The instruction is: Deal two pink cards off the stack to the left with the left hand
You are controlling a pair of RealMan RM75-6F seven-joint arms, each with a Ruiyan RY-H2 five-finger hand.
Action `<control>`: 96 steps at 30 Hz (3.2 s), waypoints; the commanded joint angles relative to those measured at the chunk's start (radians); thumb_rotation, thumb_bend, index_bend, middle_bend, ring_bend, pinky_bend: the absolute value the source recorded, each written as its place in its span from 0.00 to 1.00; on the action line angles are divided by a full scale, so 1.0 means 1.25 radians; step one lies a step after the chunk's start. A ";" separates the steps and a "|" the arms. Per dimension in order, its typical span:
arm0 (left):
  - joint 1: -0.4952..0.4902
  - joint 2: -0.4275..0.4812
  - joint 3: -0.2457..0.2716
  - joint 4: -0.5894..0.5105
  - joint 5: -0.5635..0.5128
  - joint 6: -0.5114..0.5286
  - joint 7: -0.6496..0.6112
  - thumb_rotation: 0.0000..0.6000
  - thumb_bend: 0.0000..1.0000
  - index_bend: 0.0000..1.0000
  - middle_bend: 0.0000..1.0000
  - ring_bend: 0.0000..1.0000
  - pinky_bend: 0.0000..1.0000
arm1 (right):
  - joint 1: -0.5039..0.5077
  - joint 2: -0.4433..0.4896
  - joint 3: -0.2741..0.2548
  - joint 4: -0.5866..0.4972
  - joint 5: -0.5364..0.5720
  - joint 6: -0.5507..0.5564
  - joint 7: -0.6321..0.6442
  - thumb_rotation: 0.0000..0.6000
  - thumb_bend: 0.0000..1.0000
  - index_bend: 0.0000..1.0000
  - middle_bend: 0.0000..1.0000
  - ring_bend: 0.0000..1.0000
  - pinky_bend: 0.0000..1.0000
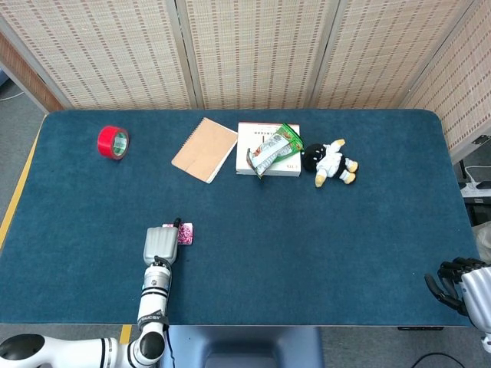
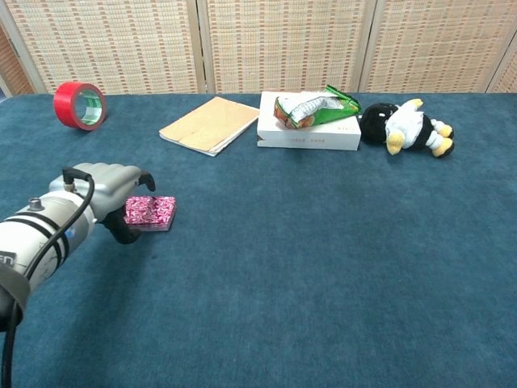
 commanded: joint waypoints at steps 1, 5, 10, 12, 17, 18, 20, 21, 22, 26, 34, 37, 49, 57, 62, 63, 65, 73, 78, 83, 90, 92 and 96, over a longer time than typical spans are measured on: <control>-0.012 -0.015 -0.004 0.022 -0.008 0.002 -0.003 1.00 0.36 0.20 1.00 1.00 1.00 | 0.000 0.001 0.000 0.000 0.000 0.000 0.001 1.00 0.30 0.99 0.83 0.73 0.78; -0.025 -0.019 -0.009 0.042 -0.022 -0.007 -0.003 1.00 0.36 0.22 1.00 1.00 1.00 | 0.001 0.001 0.000 0.000 0.001 -0.001 0.002 1.00 0.30 0.99 0.83 0.73 0.78; -0.036 -0.024 -0.010 0.057 -0.032 -0.009 -0.006 1.00 0.37 0.23 1.00 1.00 1.00 | 0.001 0.001 -0.001 0.000 0.001 -0.001 0.002 1.00 0.30 0.99 0.83 0.73 0.78; -0.039 -0.026 -0.010 0.062 -0.036 -0.010 -0.006 1.00 0.37 0.23 1.00 1.00 1.00 | 0.000 0.002 -0.001 -0.001 0.001 -0.002 0.001 1.00 0.30 0.99 0.83 0.73 0.78; -0.045 -0.027 -0.009 0.071 -0.038 -0.011 -0.015 1.00 0.37 0.24 1.00 1.00 1.00 | 0.000 0.002 -0.001 0.000 0.000 -0.001 0.002 1.00 0.30 0.99 0.83 0.73 0.78; -0.046 -0.028 -0.008 0.072 -0.038 -0.011 -0.017 1.00 0.37 0.25 1.00 1.00 1.00 | 0.001 0.002 -0.001 -0.001 0.001 -0.002 0.002 1.00 0.30 0.99 0.83 0.73 0.78; -0.047 -0.028 -0.007 0.075 -0.038 -0.010 -0.020 1.00 0.37 0.25 1.00 1.00 1.00 | 0.001 0.002 -0.002 -0.001 0.000 -0.002 0.002 1.00 0.30 0.99 0.83 0.73 0.78; -0.048 -0.028 -0.007 0.076 -0.039 -0.010 -0.022 1.00 0.37 0.26 1.00 1.00 1.00 | 0.001 0.002 -0.002 -0.001 0.000 -0.002 0.002 1.00 0.30 0.99 0.83 0.73 0.78; -0.048 -0.028 -0.007 0.076 -0.039 -0.010 -0.022 1.00 0.38 0.26 1.00 1.00 1.00 | 0.001 0.002 -0.002 -0.001 0.000 -0.002 0.002 1.00 0.30 0.99 0.83 0.73 0.78; -0.049 -0.028 -0.005 0.078 -0.038 -0.010 -0.025 1.00 0.38 0.29 1.00 1.00 1.00 | 0.001 0.002 -0.002 -0.001 0.000 -0.002 0.002 1.00 0.30 0.99 0.83 0.73 0.78; -0.045 -0.020 0.011 0.073 -0.018 -0.008 -0.050 1.00 0.38 0.35 1.00 1.00 1.00 | 0.002 0.004 -0.004 0.000 -0.004 -0.004 0.004 1.00 0.30 0.99 0.83 0.73 0.78; -0.038 -0.005 0.024 0.053 0.004 0.000 -0.062 1.00 0.38 0.37 1.00 1.00 1.00 | 0.002 0.004 -0.005 0.000 -0.004 -0.004 0.004 1.00 0.30 0.99 0.83 0.73 0.78; 0.070 0.183 0.159 -0.101 0.154 0.058 -0.156 1.00 0.39 0.43 1.00 1.00 1.00 | 0.003 0.002 -0.007 0.001 -0.008 -0.004 0.001 1.00 0.30 0.99 0.83 0.73 0.78; 0.167 0.312 0.250 -0.111 0.244 0.060 -0.293 1.00 0.38 0.43 1.00 1.00 1.00 | 0.005 0.000 -0.010 0.001 -0.011 -0.009 -0.003 1.00 0.30 0.99 0.83 0.73 0.78; 0.203 0.338 0.271 -0.092 0.282 0.053 -0.352 1.00 0.38 0.44 1.00 1.00 1.00 | 0.006 -0.003 -0.011 0.001 -0.012 -0.011 -0.010 1.00 0.30 0.99 0.83 0.73 0.78; 0.208 0.340 0.273 -0.088 0.287 0.049 -0.361 1.00 0.38 0.44 1.00 1.00 1.00 | 0.006 -0.002 -0.011 0.000 -0.012 -0.013 -0.010 1.00 0.30 0.99 0.83 0.73 0.78; 0.215 0.341 0.274 -0.081 0.291 0.042 -0.369 1.00 0.38 0.44 1.00 1.00 1.00 | 0.006 -0.002 -0.011 0.000 -0.012 -0.014 -0.011 1.00 0.30 0.99 0.83 0.73 0.78; 0.228 0.326 0.262 -0.052 0.301 0.026 -0.360 1.00 0.38 0.32 1.00 1.00 1.00 | 0.007 -0.001 -0.011 -0.002 -0.010 -0.015 -0.010 1.00 0.30 0.99 0.83 0.73 0.78; 0.232 0.313 0.248 -0.035 0.288 0.016 -0.340 1.00 0.37 0.23 1.00 1.00 1.00 | 0.007 -0.001 -0.011 -0.002 -0.010 -0.014 -0.010 1.00 0.30 0.99 0.83 0.73 0.78; 0.237 0.309 0.242 -0.030 0.281 0.003 -0.331 1.00 0.36 0.21 1.00 1.00 1.00 | 0.008 -0.002 -0.012 -0.002 -0.011 -0.015 -0.012 1.00 0.30 0.99 0.83 0.73 0.78; 0.244 0.320 0.237 -0.065 0.308 0.009 -0.329 1.00 0.36 0.20 1.00 1.00 1.00 | 0.010 -0.004 -0.011 -0.004 -0.010 -0.018 -0.018 1.00 0.30 0.99 0.83 0.73 0.78; 0.244 0.322 0.237 -0.079 0.331 0.017 -0.333 1.00 0.35 0.20 1.00 1.00 1.00 | 0.010 -0.004 -0.012 -0.003 -0.010 -0.019 -0.018 1.00 0.30 0.99 0.83 0.73 0.78; 0.232 0.305 0.224 -0.094 0.361 0.022 -0.312 1.00 0.35 0.21 1.00 1.00 1.00 | 0.010 -0.005 -0.014 -0.003 -0.013 -0.021 -0.022 1.00 0.30 0.99 0.83 0.73 0.78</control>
